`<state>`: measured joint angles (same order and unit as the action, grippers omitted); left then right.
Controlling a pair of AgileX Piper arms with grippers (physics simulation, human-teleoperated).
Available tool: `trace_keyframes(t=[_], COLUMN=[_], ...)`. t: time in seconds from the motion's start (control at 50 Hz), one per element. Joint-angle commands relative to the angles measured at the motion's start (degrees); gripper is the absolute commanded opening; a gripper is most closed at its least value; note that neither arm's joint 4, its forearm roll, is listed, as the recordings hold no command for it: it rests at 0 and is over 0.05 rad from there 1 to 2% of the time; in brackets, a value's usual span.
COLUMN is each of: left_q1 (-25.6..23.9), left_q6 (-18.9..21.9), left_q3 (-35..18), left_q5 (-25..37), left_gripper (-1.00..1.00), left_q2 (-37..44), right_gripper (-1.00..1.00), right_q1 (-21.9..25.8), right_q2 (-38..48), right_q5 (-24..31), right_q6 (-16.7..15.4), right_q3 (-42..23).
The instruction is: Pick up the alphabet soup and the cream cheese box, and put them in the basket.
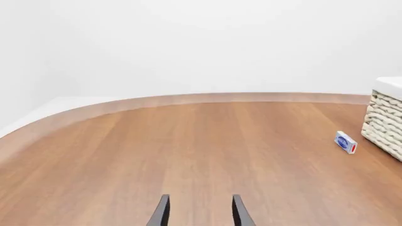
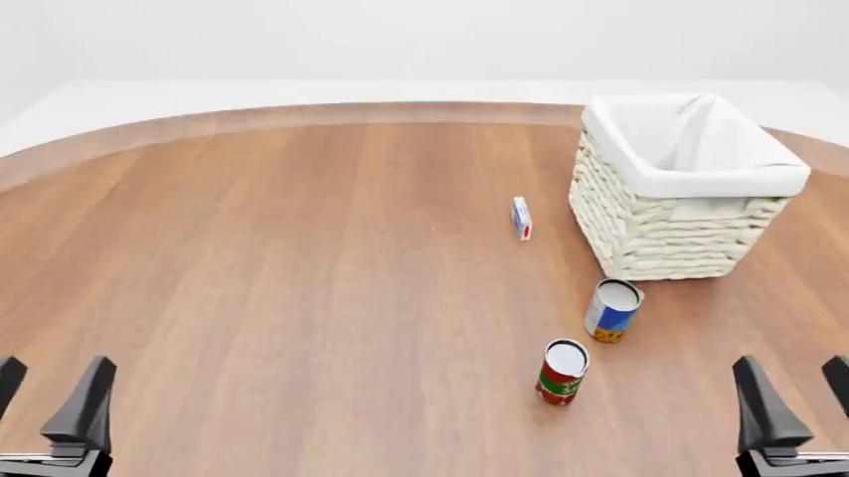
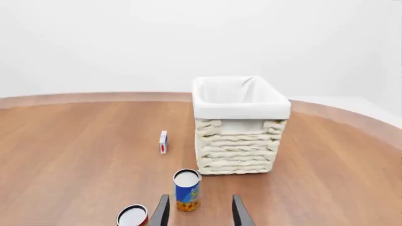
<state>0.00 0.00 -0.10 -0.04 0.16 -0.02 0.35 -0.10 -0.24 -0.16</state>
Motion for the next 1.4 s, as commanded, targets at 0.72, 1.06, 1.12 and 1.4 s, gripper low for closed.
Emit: trace_keyframes(t=[0.72, 1.06, 1.12, 1.4], left_q1=[0.0, 0.0, 0.0, 0.0], left_q6=[0.0, 0.0, 0.0, 0.0], left_q3=[-0.1, -0.1, -0.1, -0.1], left_q5=[-0.1, -0.1, -0.1, -0.1], left_gripper=[1.00, 1.00, 1.00, 1.00], left_q2=[0.3, 0.3, 0.3, 0.3], right_gripper=[1.00, 1.00, 1.00, 1.00], right_q1=[10.0, 17.1, 18.0, 19.3], right_q2=[18.6, 34.6, 36.0, 42.5], right_q5=[-6.8, -15.3, -15.7, -15.6], right_q6=[-4.0, -6.0, -6.1, -2.9], right_q3=[-7.6, -12.5, -13.3, -19.3])
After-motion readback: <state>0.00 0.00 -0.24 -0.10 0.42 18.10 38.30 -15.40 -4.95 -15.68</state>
